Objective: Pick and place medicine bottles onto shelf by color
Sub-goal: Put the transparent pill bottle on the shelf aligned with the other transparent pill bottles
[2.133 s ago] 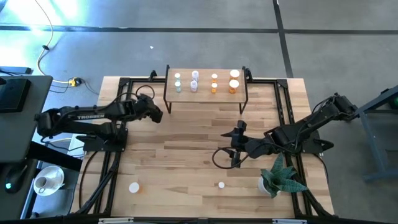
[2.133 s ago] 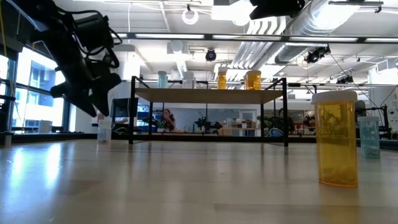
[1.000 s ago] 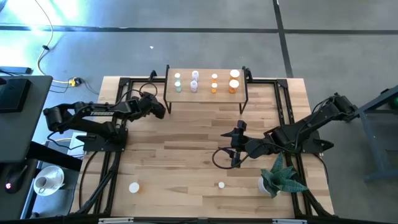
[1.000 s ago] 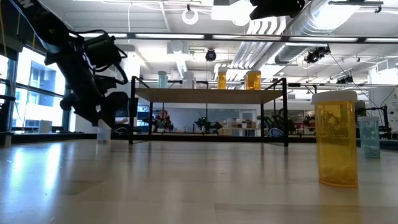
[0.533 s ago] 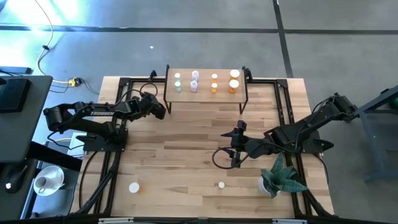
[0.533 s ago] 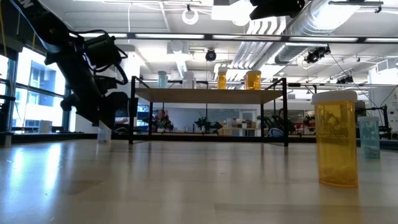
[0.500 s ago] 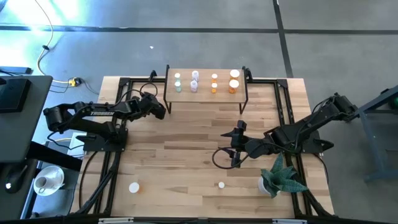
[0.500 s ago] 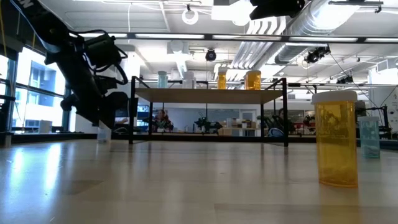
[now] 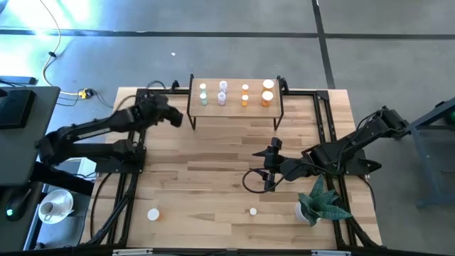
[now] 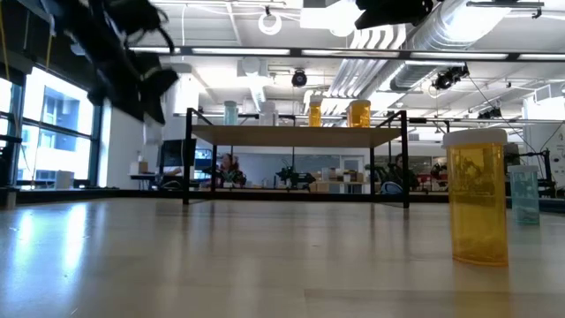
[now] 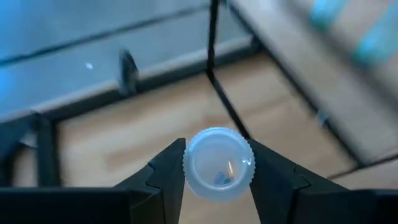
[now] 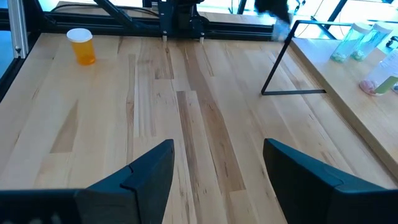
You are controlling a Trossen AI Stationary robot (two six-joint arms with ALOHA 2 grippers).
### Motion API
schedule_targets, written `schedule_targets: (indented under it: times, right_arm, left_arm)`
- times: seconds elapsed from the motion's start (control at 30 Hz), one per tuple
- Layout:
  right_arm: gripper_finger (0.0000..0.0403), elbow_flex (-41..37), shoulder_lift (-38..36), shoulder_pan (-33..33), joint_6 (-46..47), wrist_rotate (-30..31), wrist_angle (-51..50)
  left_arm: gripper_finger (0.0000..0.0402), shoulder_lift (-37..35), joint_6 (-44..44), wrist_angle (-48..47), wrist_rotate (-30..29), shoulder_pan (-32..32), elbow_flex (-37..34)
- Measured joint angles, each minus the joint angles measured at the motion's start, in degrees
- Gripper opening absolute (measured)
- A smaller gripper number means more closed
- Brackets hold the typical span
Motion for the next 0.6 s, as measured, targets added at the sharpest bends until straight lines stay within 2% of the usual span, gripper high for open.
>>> schedule_targets:
  times: [0.13, 0.3, 0.43, 0.6]
  right_arm:
    - [0.0238, 0.0, 0.0, 0.0, 0.0, -0.01, -0.01]
    - [0.0238, 0.0, 0.0, 0.0, -0.13, -0.01, -0.12]
    - [0.0238, 0.0, 0.0, 0.0, -0.09, -0.01, -0.12]
    - [0.0238, 0.0, 0.0, 0.0, -0.09, -0.01, -0.12]
  left_arm:
    - [0.0139, -4.17, 0.82, -3.74, -1.55, 0.0, 7.75]
    - [0.0137, -5.58, 2.59, -1.74, 0.44, -2.54, 15.05]
    - [0.0137, -2.92, 4.82, 3.23, 2.23, -7.8, 17.0]
    - [0.0137, 4.27, 6.48, 8.25, 2.46, -13.45, 17.99]
